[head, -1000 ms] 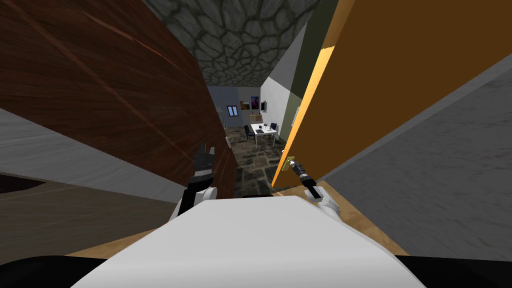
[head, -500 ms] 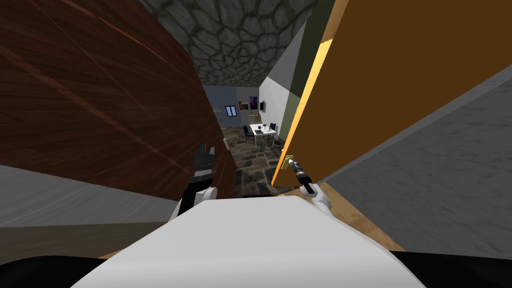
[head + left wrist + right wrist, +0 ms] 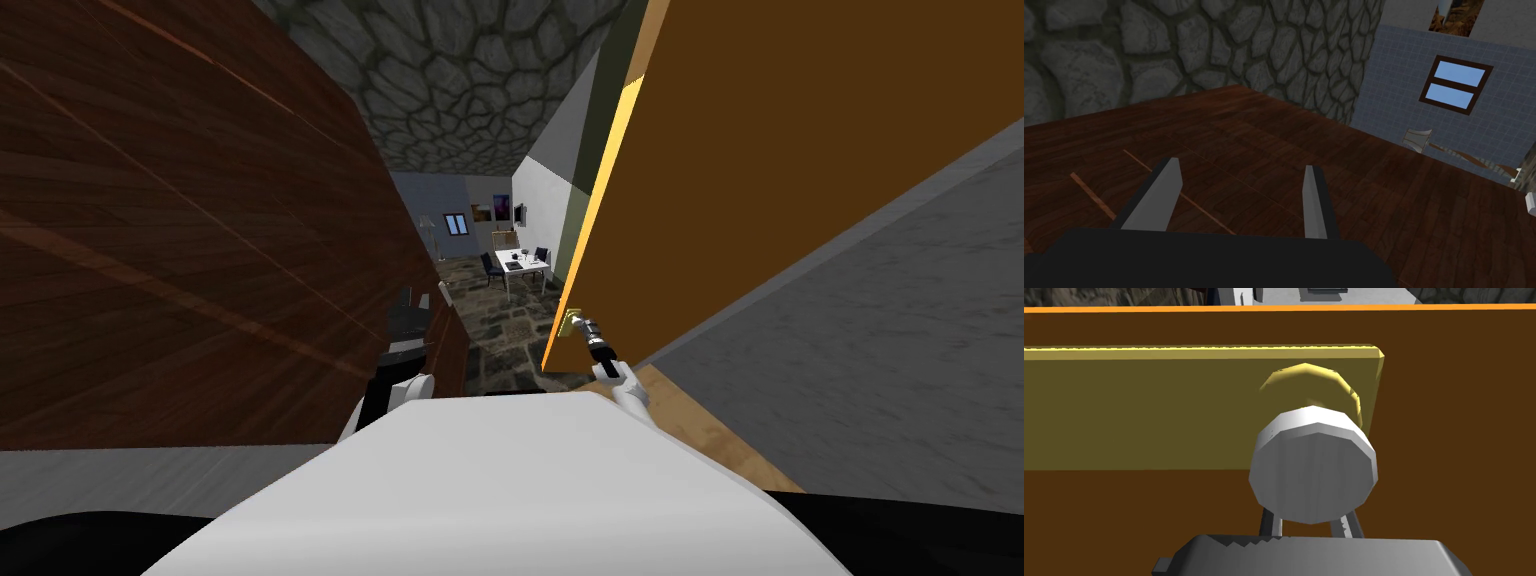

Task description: Push the door open

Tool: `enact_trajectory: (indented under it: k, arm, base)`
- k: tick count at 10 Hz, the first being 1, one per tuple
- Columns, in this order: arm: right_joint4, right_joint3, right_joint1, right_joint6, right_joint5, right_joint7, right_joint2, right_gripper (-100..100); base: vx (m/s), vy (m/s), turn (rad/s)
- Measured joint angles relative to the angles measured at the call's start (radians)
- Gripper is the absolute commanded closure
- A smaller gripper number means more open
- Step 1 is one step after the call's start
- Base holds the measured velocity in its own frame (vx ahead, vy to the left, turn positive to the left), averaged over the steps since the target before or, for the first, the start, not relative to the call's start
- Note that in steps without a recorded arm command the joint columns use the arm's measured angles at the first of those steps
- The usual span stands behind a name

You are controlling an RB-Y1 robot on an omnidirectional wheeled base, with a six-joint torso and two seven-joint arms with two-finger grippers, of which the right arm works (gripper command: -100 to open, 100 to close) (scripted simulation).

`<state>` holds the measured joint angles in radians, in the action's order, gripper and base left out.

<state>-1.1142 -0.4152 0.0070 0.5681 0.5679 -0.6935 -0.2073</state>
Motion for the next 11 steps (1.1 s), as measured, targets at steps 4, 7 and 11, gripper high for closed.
enact_trajectory:
  k: [4, 7, 11]
  arm:
    - [0.001, 0.003, -0.016, -0.029, 0.002, -0.006, -0.007, -100]
    - [-0.017, 0.021, -0.003, -0.046, 0.025, -0.054, -0.021, -100]
    - [-0.036, 0.04, 0.01, -0.066, 0.05, -0.109, -0.039, -100]
  base:
    - [-0.154, 0.04, 0.023]
    - [-0.219, 0.049, 0.039]
    - [-0.094, 0.03, 0.021]
